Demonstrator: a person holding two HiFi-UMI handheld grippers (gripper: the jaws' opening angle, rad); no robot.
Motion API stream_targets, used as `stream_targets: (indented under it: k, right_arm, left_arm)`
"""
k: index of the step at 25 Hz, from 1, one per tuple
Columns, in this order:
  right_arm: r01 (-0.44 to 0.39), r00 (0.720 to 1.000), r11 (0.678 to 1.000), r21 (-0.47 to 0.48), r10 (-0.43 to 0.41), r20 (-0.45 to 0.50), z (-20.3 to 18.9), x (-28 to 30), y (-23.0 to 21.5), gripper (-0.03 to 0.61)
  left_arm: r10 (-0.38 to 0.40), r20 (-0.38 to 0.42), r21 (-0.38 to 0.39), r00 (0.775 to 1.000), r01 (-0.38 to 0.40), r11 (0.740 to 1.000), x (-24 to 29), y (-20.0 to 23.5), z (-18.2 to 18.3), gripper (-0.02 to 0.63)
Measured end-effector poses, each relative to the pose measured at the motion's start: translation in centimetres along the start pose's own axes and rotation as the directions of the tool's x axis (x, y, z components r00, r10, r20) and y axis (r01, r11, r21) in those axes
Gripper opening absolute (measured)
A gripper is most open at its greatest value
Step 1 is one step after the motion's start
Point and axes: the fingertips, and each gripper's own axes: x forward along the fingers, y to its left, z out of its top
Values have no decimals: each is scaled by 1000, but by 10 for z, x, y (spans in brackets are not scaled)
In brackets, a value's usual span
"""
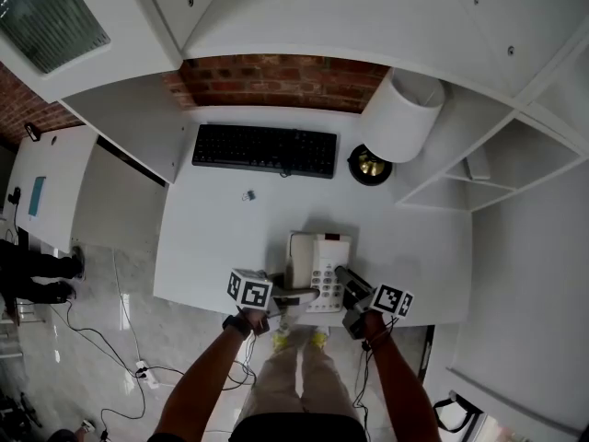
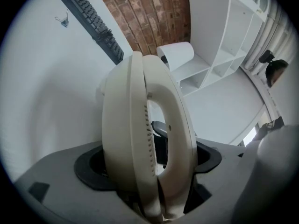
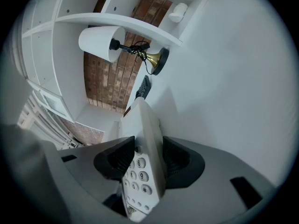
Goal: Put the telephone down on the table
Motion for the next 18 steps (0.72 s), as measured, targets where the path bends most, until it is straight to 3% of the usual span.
stream_targets:
  k: [8, 18]
  right_arm:
    - [-1, 1000, 1000, -6, 1, -7, 0, -1, 1, 178]
    - [6, 1000, 1000, -30, -6, -13, -2, -1, 1, 176]
  left_arm:
    - [-7, 23, -5, 1000, 8, 1000, -2, -4, 0, 433]
    - [102, 29, 44, 994, -103, 994, -9, 7, 0, 443]
